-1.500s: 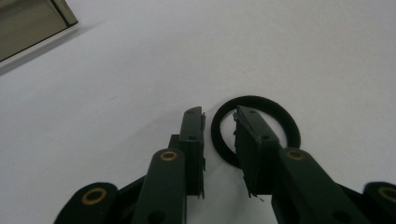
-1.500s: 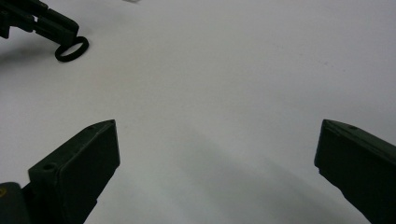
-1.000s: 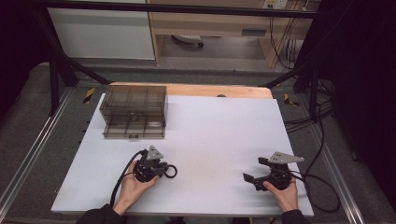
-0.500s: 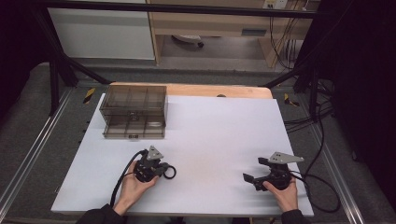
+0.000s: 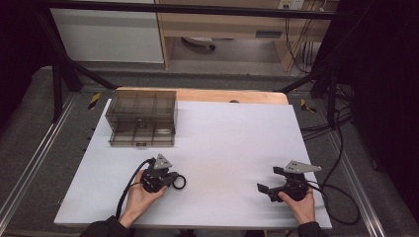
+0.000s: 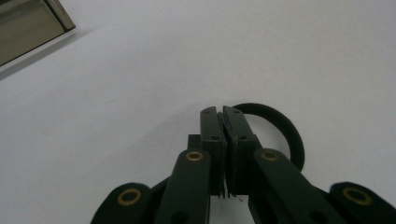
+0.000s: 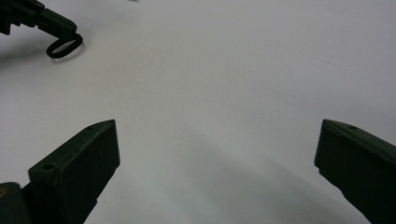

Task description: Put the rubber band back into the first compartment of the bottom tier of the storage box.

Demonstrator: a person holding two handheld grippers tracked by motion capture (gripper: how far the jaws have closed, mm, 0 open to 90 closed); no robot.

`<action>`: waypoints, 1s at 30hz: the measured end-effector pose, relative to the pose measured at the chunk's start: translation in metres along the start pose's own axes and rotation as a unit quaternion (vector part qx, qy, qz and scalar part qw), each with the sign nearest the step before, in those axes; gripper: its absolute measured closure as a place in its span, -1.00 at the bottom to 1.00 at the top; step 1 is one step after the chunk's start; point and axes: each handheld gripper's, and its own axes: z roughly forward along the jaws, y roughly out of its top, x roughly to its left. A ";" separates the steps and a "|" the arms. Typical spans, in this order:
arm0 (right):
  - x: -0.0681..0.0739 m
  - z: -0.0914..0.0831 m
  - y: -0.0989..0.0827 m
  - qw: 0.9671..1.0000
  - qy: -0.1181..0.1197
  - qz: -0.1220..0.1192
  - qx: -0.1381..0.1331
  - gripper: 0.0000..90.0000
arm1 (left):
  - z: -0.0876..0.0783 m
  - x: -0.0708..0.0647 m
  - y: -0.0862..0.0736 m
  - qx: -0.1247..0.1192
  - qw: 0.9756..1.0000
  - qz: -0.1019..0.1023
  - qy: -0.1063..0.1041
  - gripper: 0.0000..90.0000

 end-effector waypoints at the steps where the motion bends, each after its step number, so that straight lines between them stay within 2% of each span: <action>1: 0.000 0.000 0.000 1.000 0.000 0.000 0.000 -0.98 | -0.001 0.000 0.000 -0.001 1.000 0.000 0.000 0.93; 18: 0.000 0.000 0.000 1.000 0.000 0.001 0.002 -0.98 | -0.013 0.003 -0.002 -0.007 1.000 0.002 -0.003 0.93; 30: 0.000 0.000 0.000 1.000 0.000 0.000 0.002 -0.98 | -0.021 0.007 -0.005 -0.013 1.000 -0.005 -0.005 0.93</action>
